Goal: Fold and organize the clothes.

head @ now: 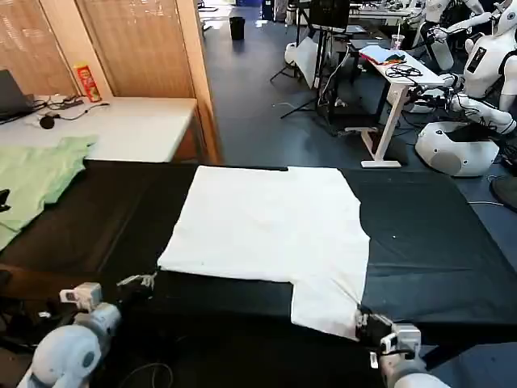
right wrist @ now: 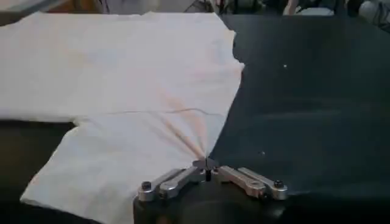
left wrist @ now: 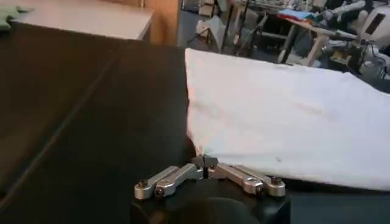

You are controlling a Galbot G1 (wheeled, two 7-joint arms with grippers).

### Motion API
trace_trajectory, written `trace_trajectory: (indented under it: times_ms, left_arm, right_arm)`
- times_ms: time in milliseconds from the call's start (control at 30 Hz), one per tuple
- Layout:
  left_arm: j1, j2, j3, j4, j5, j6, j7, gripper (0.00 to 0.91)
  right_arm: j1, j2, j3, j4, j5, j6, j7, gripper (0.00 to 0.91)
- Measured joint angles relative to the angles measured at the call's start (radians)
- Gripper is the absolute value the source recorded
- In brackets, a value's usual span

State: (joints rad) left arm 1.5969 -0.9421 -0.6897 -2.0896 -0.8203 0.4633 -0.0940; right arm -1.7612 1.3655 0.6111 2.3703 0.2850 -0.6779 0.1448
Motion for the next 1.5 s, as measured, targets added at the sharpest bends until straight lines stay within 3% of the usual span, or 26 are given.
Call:
trace_trajectory:
  times_ms: [167,400,667,1133,1333,1367,1400,1433,1500]
  left_arm:
    - [0.03,-0.026,-0.02,-0.041,0.018,-0.042,-0.008,0.0]
    - [-0.08,-0.105,0.021,-0.015,0.098,-0.065,-0.009,0.0]
    - [-0.251,-0.166,0.093,0.079,0.18,-0.073,-0.006,0.0]
    - [-0.465,-0.187,0.206,0.29,0.292,-0.099,0.002,0.0]
    - [-0.515,-0.186,0.243,0.342,0.293,-0.1,0.002,0.0]
    - [-0.519,-0.185,0.246,0.345,0.293,-0.098,0.001,0.878]
    - [-0.522,-0.184,0.247,0.347,0.293,-0.096,0.002,0.878]
    - [-0.523,-0.184,0.248,0.348,0.292,-0.095,0.002,0.878]
    - [-0.52,-0.184,0.248,0.345,0.291,-0.094,0.002,0.878]
  right_arm:
    - [0.044,-0.014,0.017,-0.023,0.008,0.094,-0.047,0.01]
    - [0.176,-0.087,0.0,-0.14,0.06,0.216,-0.053,0.01]
    - [0.375,-0.188,-0.06,-0.319,0.06,0.263,-0.036,0.01]
    - [0.631,-0.185,-0.167,-0.614,0.036,0.294,-0.062,0.02]
    - [0.686,-0.203,-0.195,-0.654,0.063,0.312,-0.063,0.02]
    - [0.686,-0.206,-0.195,-0.654,0.072,0.308,-0.068,0.224]
    - [0.685,-0.21,-0.192,-0.651,0.078,0.297,-0.081,0.77]
    - [0.68,-0.214,-0.188,-0.643,0.081,0.286,-0.092,0.878]
    - [0.658,-0.224,-0.179,-0.612,0.086,0.275,-0.11,0.878]
